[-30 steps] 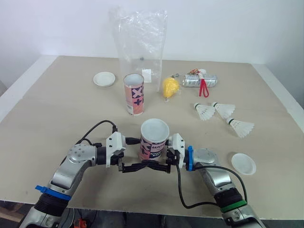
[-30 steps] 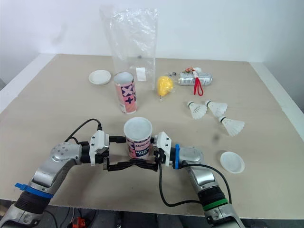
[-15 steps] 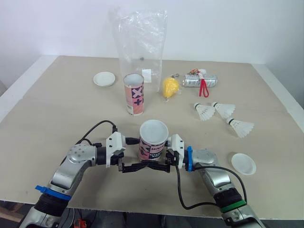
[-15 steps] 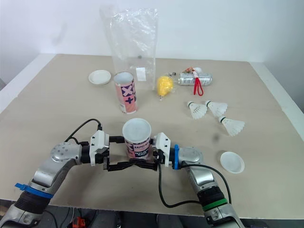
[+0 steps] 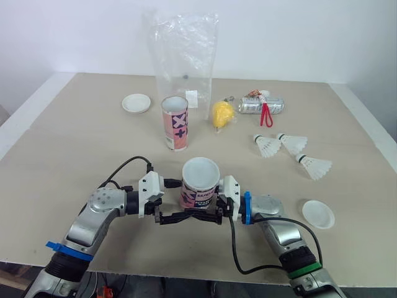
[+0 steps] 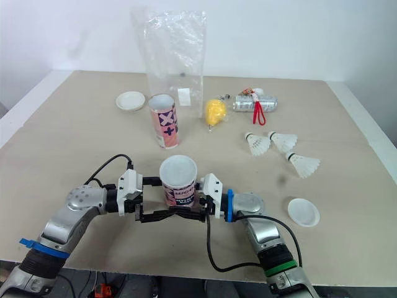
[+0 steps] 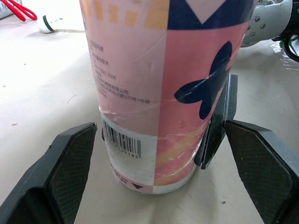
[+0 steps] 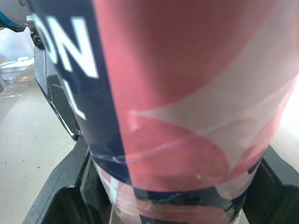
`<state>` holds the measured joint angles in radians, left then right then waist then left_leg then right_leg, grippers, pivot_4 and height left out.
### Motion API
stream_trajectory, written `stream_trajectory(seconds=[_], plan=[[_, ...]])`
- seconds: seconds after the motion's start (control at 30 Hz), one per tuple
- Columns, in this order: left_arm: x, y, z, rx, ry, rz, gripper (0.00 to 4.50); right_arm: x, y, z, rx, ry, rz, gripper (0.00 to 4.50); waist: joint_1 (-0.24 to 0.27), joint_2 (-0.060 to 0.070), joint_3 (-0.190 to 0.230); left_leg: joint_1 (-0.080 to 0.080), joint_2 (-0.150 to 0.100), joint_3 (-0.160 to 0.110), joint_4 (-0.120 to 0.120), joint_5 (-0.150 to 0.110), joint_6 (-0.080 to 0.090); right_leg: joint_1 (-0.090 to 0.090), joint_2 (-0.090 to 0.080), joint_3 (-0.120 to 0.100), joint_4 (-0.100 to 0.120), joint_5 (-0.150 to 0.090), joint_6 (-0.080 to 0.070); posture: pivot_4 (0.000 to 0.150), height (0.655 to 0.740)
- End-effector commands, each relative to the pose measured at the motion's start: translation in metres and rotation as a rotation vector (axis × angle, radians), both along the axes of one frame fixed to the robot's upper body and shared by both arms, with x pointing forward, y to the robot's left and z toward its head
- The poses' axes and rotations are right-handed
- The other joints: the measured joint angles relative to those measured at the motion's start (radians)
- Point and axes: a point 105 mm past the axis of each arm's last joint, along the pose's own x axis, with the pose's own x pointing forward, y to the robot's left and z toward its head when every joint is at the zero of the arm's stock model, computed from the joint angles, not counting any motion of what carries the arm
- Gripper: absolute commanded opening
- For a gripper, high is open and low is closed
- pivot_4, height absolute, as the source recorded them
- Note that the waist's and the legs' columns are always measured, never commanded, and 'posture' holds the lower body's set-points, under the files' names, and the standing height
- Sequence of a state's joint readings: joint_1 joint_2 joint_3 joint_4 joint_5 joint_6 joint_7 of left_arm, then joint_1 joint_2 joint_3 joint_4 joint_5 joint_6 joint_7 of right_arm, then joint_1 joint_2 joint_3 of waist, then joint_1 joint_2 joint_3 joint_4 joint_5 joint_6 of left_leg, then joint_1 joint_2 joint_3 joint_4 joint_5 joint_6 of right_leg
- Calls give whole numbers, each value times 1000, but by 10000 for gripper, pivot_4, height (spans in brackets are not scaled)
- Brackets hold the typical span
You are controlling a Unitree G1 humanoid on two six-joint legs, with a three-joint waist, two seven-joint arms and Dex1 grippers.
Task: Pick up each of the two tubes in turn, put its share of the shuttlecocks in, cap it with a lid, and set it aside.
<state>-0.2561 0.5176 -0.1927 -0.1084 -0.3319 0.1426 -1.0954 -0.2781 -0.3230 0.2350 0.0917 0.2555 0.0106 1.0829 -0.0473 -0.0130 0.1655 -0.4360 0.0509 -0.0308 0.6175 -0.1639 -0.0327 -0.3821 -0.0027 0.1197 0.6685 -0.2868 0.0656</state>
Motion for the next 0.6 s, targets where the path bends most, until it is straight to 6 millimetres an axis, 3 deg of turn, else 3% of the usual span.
stream_trajectory(seconds=[0.03,0.2,0.27,0.33,0.43,0.6], plan=[[1,-3,14,-18,-47,-13,45000,2,-11,28,89,-50,-73,30867,1,0,0,-1,0,0,0,0,0,0,0,0,0,0,0,1500,7400],[-1,-10,17,-35,-47,-57,45000,-10,-58,59,176,-91,-309,30867,7,0,0,-2,-2,-1,0,0,0,0,-1,0,0,-1,0,1500,7400],[-2,-12,18,-42,-42,-70,45000,-14,-68,65,185,-97,-367,30867,8,0,0,-3,-3,-1,0,-1,-1,0,-2,0,0,-1,0,1500,7400],[-4,-17,19,-52,-40,-102,45000,-18,-91,73,204,-119,-500,30867,4,0,0,-2,-3,-1,0,-1,-1,-1,-2,0,0,-2,1,1500,7400],[-11,-27,20,-70,-31,-171,45000,-23,-144,83,236,-165,-802,30867,5,0,0,-2,-2,-1,0,-1,-1,-1,-1,0,0,-2,1,1500,7400],[-18,-34,22,-87,-40,-236,45000,-33,-202,90,288,-207,-1112,30867,0,0,0,-1,-3,1,1,-1,-1,0,-3,2,-1,-2,2,1500,7400]])
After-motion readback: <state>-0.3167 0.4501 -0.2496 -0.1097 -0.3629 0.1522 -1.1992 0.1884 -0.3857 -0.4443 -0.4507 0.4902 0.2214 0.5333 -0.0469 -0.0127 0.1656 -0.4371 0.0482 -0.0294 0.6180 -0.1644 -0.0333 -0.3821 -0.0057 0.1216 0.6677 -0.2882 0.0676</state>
